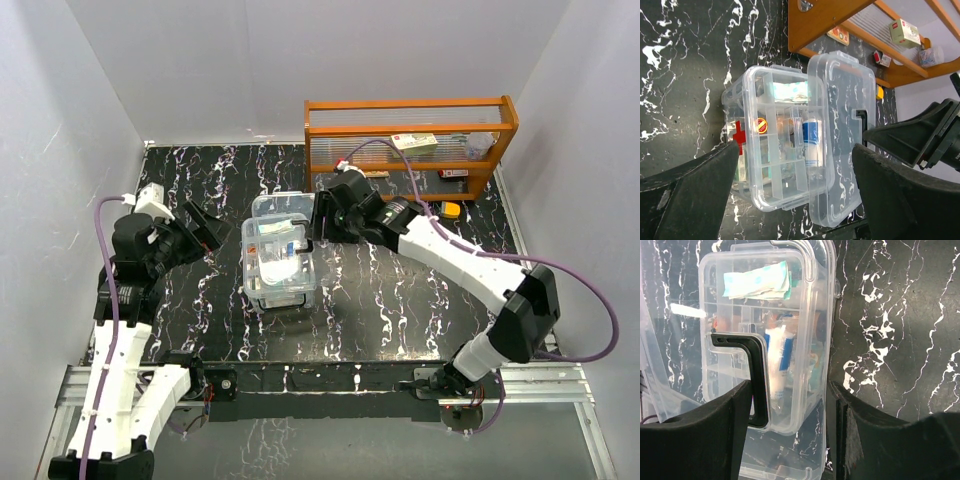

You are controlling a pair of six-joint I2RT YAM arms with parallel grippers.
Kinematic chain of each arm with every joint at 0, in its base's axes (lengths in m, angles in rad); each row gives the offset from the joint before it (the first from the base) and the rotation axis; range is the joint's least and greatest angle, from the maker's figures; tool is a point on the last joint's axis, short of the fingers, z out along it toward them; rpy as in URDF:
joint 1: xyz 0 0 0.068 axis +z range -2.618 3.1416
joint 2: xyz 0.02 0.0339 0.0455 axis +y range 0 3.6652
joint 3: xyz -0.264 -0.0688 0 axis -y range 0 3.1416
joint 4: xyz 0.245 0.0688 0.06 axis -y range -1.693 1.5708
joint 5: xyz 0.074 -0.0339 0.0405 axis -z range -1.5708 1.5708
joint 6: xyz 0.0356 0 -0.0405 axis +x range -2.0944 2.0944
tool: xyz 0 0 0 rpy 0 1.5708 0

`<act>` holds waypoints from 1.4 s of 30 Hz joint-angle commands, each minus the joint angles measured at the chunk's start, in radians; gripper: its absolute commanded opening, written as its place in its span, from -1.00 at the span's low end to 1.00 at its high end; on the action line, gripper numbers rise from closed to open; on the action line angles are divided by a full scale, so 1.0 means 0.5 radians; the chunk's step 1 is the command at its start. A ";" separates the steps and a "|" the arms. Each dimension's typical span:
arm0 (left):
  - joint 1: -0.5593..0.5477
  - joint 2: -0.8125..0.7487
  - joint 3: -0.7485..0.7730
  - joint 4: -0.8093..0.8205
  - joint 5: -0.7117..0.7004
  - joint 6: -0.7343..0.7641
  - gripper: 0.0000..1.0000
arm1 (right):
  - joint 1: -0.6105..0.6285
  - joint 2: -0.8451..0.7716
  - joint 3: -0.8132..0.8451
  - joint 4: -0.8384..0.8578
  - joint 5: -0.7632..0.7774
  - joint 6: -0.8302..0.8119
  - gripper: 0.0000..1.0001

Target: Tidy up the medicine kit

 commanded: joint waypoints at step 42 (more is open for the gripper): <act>-0.010 0.443 -0.347 0.066 0.352 0.148 0.06 | 0.192 0.396 0.320 0.100 0.121 0.147 0.30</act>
